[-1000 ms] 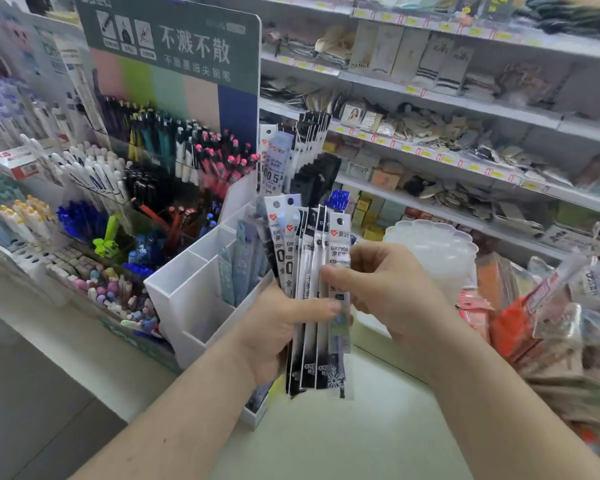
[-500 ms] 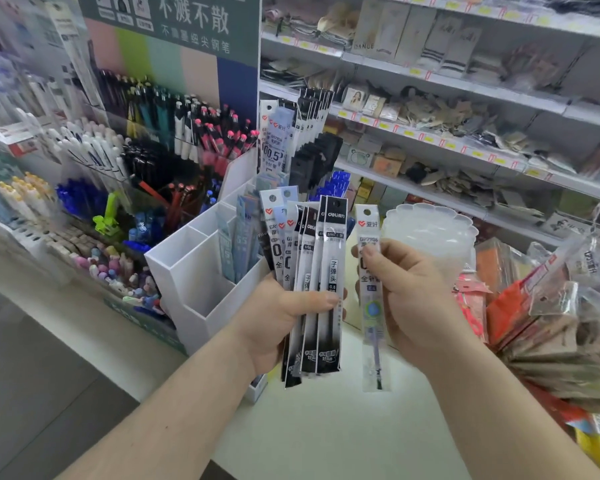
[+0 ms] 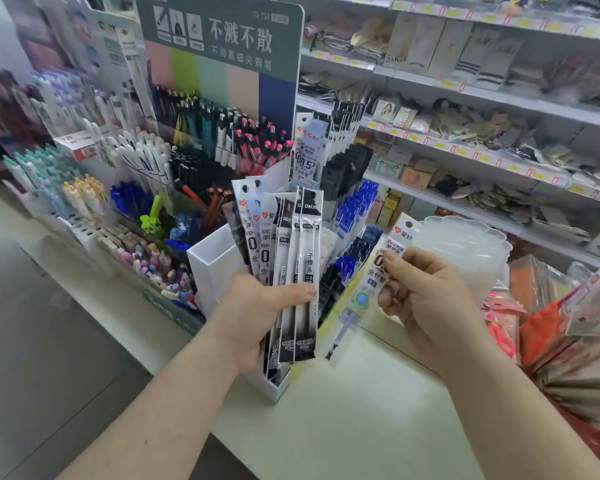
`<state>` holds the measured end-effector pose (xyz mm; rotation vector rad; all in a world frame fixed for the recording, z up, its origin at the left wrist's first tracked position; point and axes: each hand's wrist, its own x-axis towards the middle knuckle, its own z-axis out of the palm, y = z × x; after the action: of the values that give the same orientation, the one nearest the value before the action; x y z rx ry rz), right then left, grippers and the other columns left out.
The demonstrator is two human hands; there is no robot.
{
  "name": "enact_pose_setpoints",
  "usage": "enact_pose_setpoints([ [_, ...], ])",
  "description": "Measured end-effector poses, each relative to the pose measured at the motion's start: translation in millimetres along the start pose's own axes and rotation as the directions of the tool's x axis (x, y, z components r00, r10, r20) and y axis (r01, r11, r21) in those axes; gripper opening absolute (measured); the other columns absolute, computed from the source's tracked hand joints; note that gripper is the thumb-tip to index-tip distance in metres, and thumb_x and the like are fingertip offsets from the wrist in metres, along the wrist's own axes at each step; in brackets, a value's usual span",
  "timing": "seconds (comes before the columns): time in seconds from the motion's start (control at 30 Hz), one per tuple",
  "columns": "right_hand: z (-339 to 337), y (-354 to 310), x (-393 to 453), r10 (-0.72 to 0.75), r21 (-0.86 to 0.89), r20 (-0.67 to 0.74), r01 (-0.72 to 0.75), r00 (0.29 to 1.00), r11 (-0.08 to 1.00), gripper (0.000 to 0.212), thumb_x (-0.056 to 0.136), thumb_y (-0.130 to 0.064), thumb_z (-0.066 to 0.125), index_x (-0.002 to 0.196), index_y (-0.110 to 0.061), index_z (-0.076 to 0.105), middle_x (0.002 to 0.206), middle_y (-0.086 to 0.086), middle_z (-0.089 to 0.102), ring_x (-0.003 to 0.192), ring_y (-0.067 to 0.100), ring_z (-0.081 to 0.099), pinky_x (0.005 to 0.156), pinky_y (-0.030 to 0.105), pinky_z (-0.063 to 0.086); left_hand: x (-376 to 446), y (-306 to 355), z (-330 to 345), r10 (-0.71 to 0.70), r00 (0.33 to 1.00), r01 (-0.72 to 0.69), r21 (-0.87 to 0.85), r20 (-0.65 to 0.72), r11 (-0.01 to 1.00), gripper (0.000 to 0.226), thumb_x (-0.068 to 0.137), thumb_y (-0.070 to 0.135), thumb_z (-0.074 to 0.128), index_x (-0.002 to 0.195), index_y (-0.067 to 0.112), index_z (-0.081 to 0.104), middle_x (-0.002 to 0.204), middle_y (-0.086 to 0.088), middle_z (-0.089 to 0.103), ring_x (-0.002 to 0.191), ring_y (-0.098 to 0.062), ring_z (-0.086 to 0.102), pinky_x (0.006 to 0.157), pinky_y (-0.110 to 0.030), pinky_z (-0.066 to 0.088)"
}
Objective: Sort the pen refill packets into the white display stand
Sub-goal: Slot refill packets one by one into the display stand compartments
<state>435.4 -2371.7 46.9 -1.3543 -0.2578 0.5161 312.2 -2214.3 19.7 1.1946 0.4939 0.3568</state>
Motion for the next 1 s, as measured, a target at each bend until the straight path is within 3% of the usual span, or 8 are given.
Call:
enact_pose_setpoints([
  [0.13, -1.4, -3.8, 4.9, -0.091, -0.006, -0.123, 0.091, 0.988, 0.996, 0.023, 0.093, -0.009, 0.064, 0.073, -0.009, 0.054, 0.053, 0.005, 0.052, 0.041, 0.014, 0.057, 0.039, 0.022, 0.043, -4.8, 16.1, -27.9, 0.121, 0.983, -0.116, 0.043, -0.137, 0.992, 0.068, 0.052, 0.019, 0.087, 0.116, 0.008, 0.067, 0.107, -0.012, 0.075, 0.104, -0.033, 0.07, 0.098, -0.055, 0.05],
  [0.33, 21.6, -28.6, 17.9, -0.266, -0.056, -0.178, 0.26, 0.948, 0.964, 0.022, 0.096, -0.011, 0.063, 0.074, -0.008, 0.058, 0.052, 0.001, 0.062, 0.048, 0.015, 0.065, 0.047, 0.023, 0.053, -12.7, 26.3, -49.5, 0.206, 0.952, -0.197, 0.064, -0.225, 0.978, 0.037, 0.07, -0.007, 0.08, 0.102, 0.01, 0.072, 0.098, -0.007, 0.077, 0.096, -0.025, 0.073, 0.078, -0.035, 0.059],
  [0.43, 47.3, -55.7, 32.0, -0.472, -0.168, -0.159, 0.447, 0.867, 0.879, 0.023, 0.095, -0.013, 0.066, 0.072, -0.011, 0.063, 0.056, 0.001, 0.067, 0.053, 0.02, 0.067, 0.055, 0.032, 0.059, -11.6, 32.5, -48.9, 0.218, 0.949, -0.21, 0.058, -0.23, 0.976, 0.031, 0.078, -0.011, 0.071, 0.099, 0.011, 0.072, 0.093, -0.003, 0.078, 0.089, -0.017, 0.075, 0.066, -0.022, 0.057],
  [0.53, 72.8, -77.7, 56.8, -0.601, -0.286, -0.115, 0.553, 0.791, 0.782, 0.018, 0.094, -0.017, 0.067, 0.077, -0.014, 0.067, 0.067, 0.004, 0.071, 0.058, 0.021, 0.071, 0.061, 0.042, 0.061, -7.0, 37.8, -46.6, 0.228, 0.948, -0.221, 0.054, -0.224, 0.974, 0.029, 0.078, -0.011, 0.071, 0.096, 0.012, 0.072, 0.09, -0.001, 0.078, 0.087, -0.015, 0.075, 0.066, -0.021, 0.057],
  [0.73, 109.0, -78.0, 119.8, -0.545, -0.575, 0.03, 0.461, 0.838, 0.677, 0.026, 0.095, -0.021, 0.065, 0.069, -0.021, 0.062, 0.074, 0.004, 0.071, 0.06, 0.012, 0.072, 0.07, 0.047, 0.061, 3.9, 40.7, -44.1, 0.205, 0.959, -0.207, 0.012, -0.193, 0.978, 0.035, 0.069, -0.002, 0.081, 0.099, 0.015, 0.073, 0.099, -0.004, 0.077, 0.097, -0.021, 0.073, 0.089, -0.039, 0.054],
  [0.83, 114.9, -68.3, 141.6, -0.477, -0.665, 0.034, 0.377, 0.878, 0.645, 0.028, 0.095, -0.024, 0.066, 0.067, -0.021, 0.061, 0.077, 0.006, 0.072, 0.066, 0.017, 0.073, 0.07, 0.038, 0.062, 9.3, 43.2, -46.8, 0.195, 0.965, -0.199, -0.005, -0.177, 0.98, 0.036, 0.073, -0.006, 0.079, 0.101, 0.015, 0.072, 0.099, -0.004, 0.077, 0.099, -0.023, 0.073, 0.09, -0.04, 0.054],
  [1.0, 121.4, -55.5, 160.0, -0.362, -0.816, 0.085, 0.274, 0.928, 0.51, 0.026, 0.091, -0.028, 0.069, 0.077, -0.006, 0.074, 0.081, 0.012, 0.074, 0.08, 0.029, 0.071, 0.079, 0.043, 0.06, 14.1, 43.8, -47.1, 0.181, 0.972, -0.183, 0.0, -0.15, 0.983, 0.045, 0.061, 0.011, 0.077, 0.106, 0.013, 0.072, 0.103, -0.006, 0.077, 0.101, -0.024, 0.072, 0.097, -0.049, 0.052],
])
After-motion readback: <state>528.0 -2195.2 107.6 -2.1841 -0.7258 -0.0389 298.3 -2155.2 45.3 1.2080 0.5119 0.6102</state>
